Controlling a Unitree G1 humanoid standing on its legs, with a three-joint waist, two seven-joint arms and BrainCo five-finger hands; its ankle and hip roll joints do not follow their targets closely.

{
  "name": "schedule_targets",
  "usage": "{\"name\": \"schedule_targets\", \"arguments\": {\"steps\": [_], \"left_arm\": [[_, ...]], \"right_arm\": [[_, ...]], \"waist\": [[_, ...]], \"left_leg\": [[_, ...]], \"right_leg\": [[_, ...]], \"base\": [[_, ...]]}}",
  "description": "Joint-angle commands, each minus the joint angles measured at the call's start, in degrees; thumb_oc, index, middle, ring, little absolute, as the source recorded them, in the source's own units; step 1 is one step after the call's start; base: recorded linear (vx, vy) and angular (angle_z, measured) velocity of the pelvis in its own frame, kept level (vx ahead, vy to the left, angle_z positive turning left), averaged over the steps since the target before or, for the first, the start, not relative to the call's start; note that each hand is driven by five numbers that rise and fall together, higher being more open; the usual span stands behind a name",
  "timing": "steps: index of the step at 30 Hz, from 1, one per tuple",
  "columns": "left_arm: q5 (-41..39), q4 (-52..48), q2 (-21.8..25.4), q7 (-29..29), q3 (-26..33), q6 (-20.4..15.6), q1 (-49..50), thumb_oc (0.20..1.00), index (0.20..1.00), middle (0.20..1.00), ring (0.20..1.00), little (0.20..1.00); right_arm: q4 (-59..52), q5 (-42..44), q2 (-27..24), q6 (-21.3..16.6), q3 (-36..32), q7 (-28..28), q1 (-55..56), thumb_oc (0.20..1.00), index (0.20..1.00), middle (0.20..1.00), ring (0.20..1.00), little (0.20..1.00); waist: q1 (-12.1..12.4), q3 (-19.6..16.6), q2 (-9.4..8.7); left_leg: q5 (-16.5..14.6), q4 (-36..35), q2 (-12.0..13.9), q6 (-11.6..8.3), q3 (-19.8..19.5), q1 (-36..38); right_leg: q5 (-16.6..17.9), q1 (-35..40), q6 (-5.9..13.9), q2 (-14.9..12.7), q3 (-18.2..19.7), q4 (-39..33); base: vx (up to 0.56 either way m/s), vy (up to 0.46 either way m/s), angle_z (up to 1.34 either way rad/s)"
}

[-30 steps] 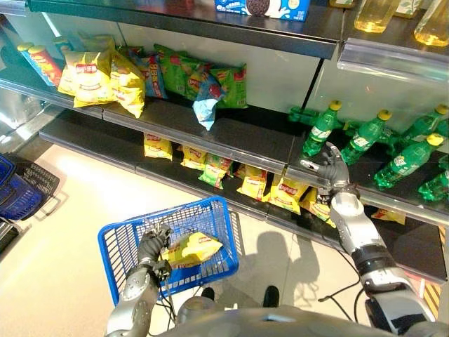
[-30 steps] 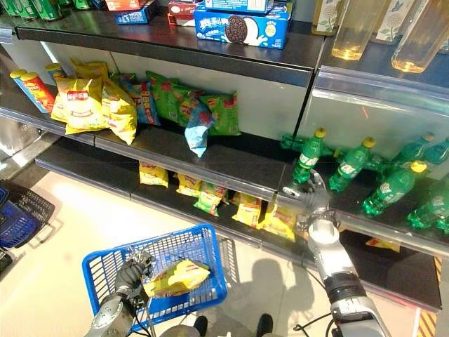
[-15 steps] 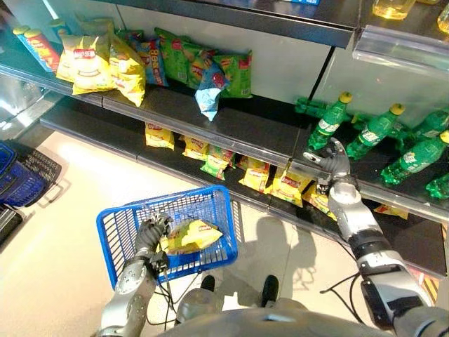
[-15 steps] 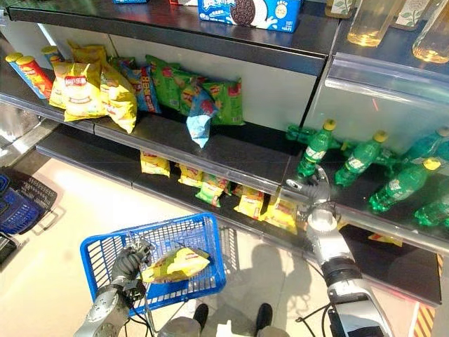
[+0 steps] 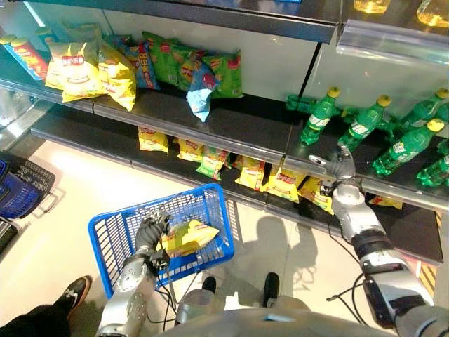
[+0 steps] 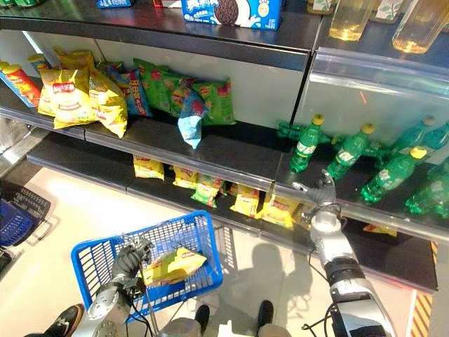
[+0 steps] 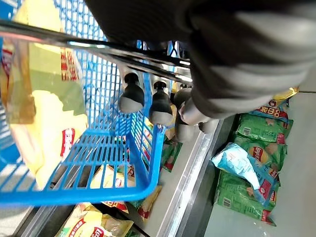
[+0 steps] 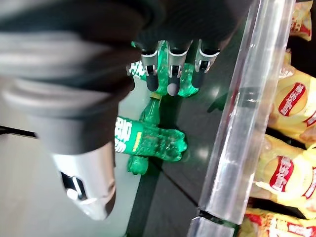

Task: Pick up the snacks into the basket

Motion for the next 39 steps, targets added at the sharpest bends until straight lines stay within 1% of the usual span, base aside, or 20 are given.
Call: {"name": "schedule_targets", "arguments": {"steps": [1, 3, 4, 5, 10, 12, 13, 15, 16, 17, 18, 19, 21, 22, 23, 24, 26, 28, 33, 39], "left_arm": [[2.4, -9.4, 5.3, -0.6, 1.2, -7.4, -4.9, 0.2, 0.2, 0.2, 0.2, 0.2], [2.3, -9.4, 5.3, -0.4, 1.7, -7.6, -5.1, 0.2, 0.2, 0.2, 0.2, 0.2], [2.3, -9.4, 5.3, -0.4, 1.7, -7.6, -5.0, 0.2, 0.2, 0.2, 0.2, 0.2], [2.1, -9.4, 5.1, -0.1, 1.6, -7.5, -5.6, 0.2, 0.2, 0.2, 0.2, 0.2], [3.5, -9.4, 4.1, -0.4, 0.5, -7.2, -6.6, 0.2, 0.2, 0.2, 0.2, 0.2], [3.2, -9.4, 3.1, -0.4, 0.6, -7.2, -6.2, 0.2, 0.2, 0.2, 0.2, 0.2], [2.2, -9.6, 2.4, -1.0, 0.6, -7.4, -5.6, 0.2, 0.2, 0.2, 0.2, 0.2], [1.9, -9.9, 2.1, -1.3, 0.0, -7.4, -5.7, 0.2, 0.2, 0.2, 0.2, 0.2], [1.9, -9.9, 2.1, -1.3, 0.0, -7.4, -5.7, 0.2, 0.2, 0.2, 0.2, 0.2], [1.7, -10.2, 2.2, -1.7, -0.2, -7.4, -5.7, 0.2, 0.2, 0.2, 0.2, 0.2], [0.9, -10.4, 1.6, -1.6, -0.4, -7.4, -5.0, 0.2, 0.2, 0.2, 0.2, 0.2], [0.9, -10.5, 1.6, -1.5, -0.4, -7.3, -5.0, 0.2, 0.2, 0.2, 0.2, 0.2], [0.7, -10.6, 1.5, -1.5, -0.9, -6.6, -4.3, 0.2, 0.2, 0.2, 0.2, 0.2], [0.9, -10.7, 1.9, -1.6, -1.2, -6.5, -4.0, 0.2, 0.2, 0.2, 0.2, 0.2], [0.9, -10.7, 1.8, -1.6, -1.3, -6.5, -4.0, 0.2, 0.2, 0.2, 0.2, 0.2], [2.4, -10.3, 2.3, -1.5, -1.6, -6.1, -3.6, 0.2, 0.2, 0.2, 0.2, 0.2], [2.5, -10.3, 2.5, -1.1, -1.5, -5.9, -3.5, 0.2, 0.2, 0.2, 0.2, 0.2], [1.8, -11.0, 2.5, -1.5, -1.2, -5.8, -2.7, 0.2, 0.2, 0.2, 0.2, 0.2], [1.6, -11.6, 2.9, -1.5, -1.5, -6.2, -2.3, 0.2, 0.2, 0.2, 0.2, 0.2], [1.2, -11.9, 3.3, -0.6, -1.6, -6.2, -2.1, 0.2, 0.2, 0.2, 0.2, 0.2]], "right_arm": [[-2.3, 0.8, -1.6, -2.8, -0.7, -0.7, -5.0, 1.0, 1.0, 1.0, 1.0, 1.0], [-1.9, 1.0, -1.4, -2.8, -0.2, -0.9, -5.9, 1.0, 1.0, 1.0, 1.0, 1.0], [-1.9, 1.0, -1.4, -2.8, -0.1, -0.9, -6.0, 1.0, 1.0, 1.0, 1.0, 1.0], [-3.0, 1.2, -2.0, -2.9, -0.6, -1.9, -5.8, 1.0, 1.0, 1.0, 1.0, 1.0], [-6.0, 0.7, -3.0, -3.2, -1.9, -2.1, -4.0, 1.0, 1.0, 1.0, 1.0, 1.0], [-7.0, 0.5, -3.7, -3.5, -2.0, -1.9, -3.6, 1.0, 1.0, 1.0, 1.0, 1.0], [-8.0, 0.5, -4.0, -3.9, -2.1, -1.6, -3.0, 1.0, 1.0, 1.0, 1.0, 1.0], [-9.6, 0.6, -4.5, -4.5, -2.5, -1.5, -2.0, 1.0, 1.0, 1.0, 1.0, 1.0], [-9.7, 0.6, -4.5, -4.5, -2.7, -1.5, -1.9, 1.0, 1.0, 1.0, 1.0, 1.0], [-10.3, 0.8, -4.8, -4.5, -3.2, -1.6, -1.7, 1.0, 1.0, 1.0, 1.0, 1.0], [-10.4, 0.7, -5.1, -4.6, -3.7, -2.2, -1.6, 1.0, 1.0, 1.0, 1.0, 1.0], [-10.5, 0.7, -5.1, -4.6, -3.8, -2.2, -1.6, 1.0, 1.0, 1.0, 1.0, 1.0], [-9.4, 1.0, -6.0, -4.4, -4.4, -2.9, -1.6, 1.0, 1.0, 1.0, 1.0, 1.0], [-9.1, 0.9, -6.3, -4.4, -4.3, -3.2, -1.6, 1.0, 1.0, 1.0, 1.0, 1.0], [-9.0, 0.9, -6.3, -4.4, -4.3, -3.2, -1.6, 1.0, 1.0, 1.0, 1.0, 1.0], [-8.8, 0.4, -6.4, -3.9, -4.2, -3.2, -0.8, 1.0, 1.0, 1.0, 1.0, 1.0], [-9.7, -0.3, -6.1, -3.4, -4.3, -3.2, -0.3, 1.0, 1.0, 1.0, 1.0, 1.0], [-10.7, -1.0, -5.3, -3.2, -3.3, -2.3, -0.3, 1.0, 1.0, 1.0, 1.0, 1.0], [-9.8, -0.3, -3.6, -3.2, -2.4, -2.1, -1.3, 1.0, 1.0, 1.0, 1.0, 1.0], [-7.8, 0.2, -2.6, -2.7, -1.3, -2.4, -2.8, 1.0, 1.0, 1.0, 1.0, 1.0]], "waist": [[-0.2, -0.8, -0.69], [-0.7, -1.0, -1.74], [-0.8, -1.0, -1.53], [-2.2, -1.1, -2.23], [-3.6, -3.0, -2.46], [-4.1, -3.8, -1.59], [-4.1, -3.7, -1.04], [-3.2, -1.8, -1.19], [-3.4, -1.8, -1.17], [-2.8, -0.9, -1.25], [-2.1, -0.2, -1.58], [-2.0, -0.2, -1.47], [-1.6, -0.1, -1.08], [-1.5, -0.1, -0.39], [-1.4, -0.3, -0.45], [-1.4, -0.3, 0.19], [-1.4, -0.3, -0.19], [-1.0, -1.0, 0.39], [-0.5, -1.1, 0.19], [-0.1, -0.7, -0.26]], "left_leg": [[-1.8, -0.8, -2.0, 3.55, -0.1, 1.5], [-2.3, -3.2, -2.0, 2.98, -0.3, 4.9], [-2.3, -3.4, -1.7, 2.92, -0.4, 5.1], [-3.3, -4.5, -1.6, 2.44, -1.4, 6.9], [-6.1, -2.8, -1.0, 1.62, -2.3, 7.8], [-7.3, 1.7, -0.4, 0.99, -2.6, 7.2], [-4.0, 9.9, -0.1, -0.76, -2.3, 4.6], [1.9, 21.8, -1.8, -2.18, -2.5, -2.1], [1.6, 22.8, -1.9, -2.17, -2.7, -2.8], [2.4, 27.4, -3.4, -2.18, -2.7, -6.0], [1.3, 29.9, -4.7, -1.42, -1.2, -9.3], [1.1, 30.3, -4.7, -1.38, -1.2, -9.5], [-1.5, 19.5, -2.0, -1.05, 0.7, -11.8], [1.1, 12.1, -0.2, -1.46, 0.8, -12.3], [1.8, 10.4, -0.1, -1.56, 0.8, -11.5], [5.7, 5.5, 1.0, -2.42, 1.5, -12.5], [5.7, 6.7, 0.9, -2.81, 1.6, -12.7], [4.7, 3.5, 0.9, -2.26, 1.0, -10.0], [4.5, -0.2, 0.4, -1.24, 2.5, -7.1], [2.8, 0.1, -0.1, -0.15, 3.1, -6.5]], "right_leg": [[-2.5, -5.1, 4.06, 0.8, 1.2, 13.7], [-1.4, -7.8, 3.35, 1.7, -1.5, 4.1], [-1.1, -7.3, 3.29, 1.9, -1.7, 3.5], [1.2, -8.5, 3.83, 3.2, -0.5, -3.1], [1.8, -5.9, 2.96, 4.1, 2.8, -5.8], [0.6, -5.5, 1.88, 4.3, 2.1, -4.1], [-1.0, -2.9, 0.71, 4.6, 1.6, -4.4], [-1.5, 0.5, -0.39, 4.1, 1.2, -6.0], [-1.3, 0.5, -0.36, 4.0, 1.0, -6.2], [-1.5, 1.3, -0.84, 3.7, 0.8, -6.8], [-2.4, 2.9, -1.37, 3.4, 0.5, -7.5], [-2.4, 2.9, -1.34, 3.5, 0.5, -7.6], [-3.8, 4.1, -0.75, 2.9, 0.0, -7.5], [-4.1, 4.6, -0.28, 3.5, 0.2, -7.7], [-4.1, 4.6, -0.35, 3.4, 0.2, -7.7], [-5.0, 6.1, -0.05, 3.9, 0.0, -7.9], [-5.7, 6.9, -0.08, 3.3, 0.1, -7.9], [-6.0, 7.0, -0.05, 4.1, 1.1, -7.9], [-5.2, 7.8, 0.73, 2.9, 1.4, -10.1], [-4.8, 7.5, 1.46, 1.8, 1.9, -10.5]], "base": [[0.12, 0.057, -0.24], [0.28, -0.056, -0.26], [0.37, -0.095, -0.38], [0.28, -0.082, -0.31], [0.26, -0.147, 0.52], [0.3, -0.192, 0.34], [0.23, -0.181, 0.15], [0.17, -0.197, 0.39], [0.02, -0.118, 0.38], [0.1, -0.158, 0.15], [0.12, -0.159, 0.07], [0.17, -0.134, 0.2], [0.23, 0.001, 0.32], [0.22, 0.029, 0.24], [0.22, 0.067, 0.21], [0.14, 0.028, 0.08], [0.17, 0.059, -0.12], [0.16, 0.102, -0.28], [0.09, 0.126, -0.29], [0.02, 0.05, 0.0]]}}
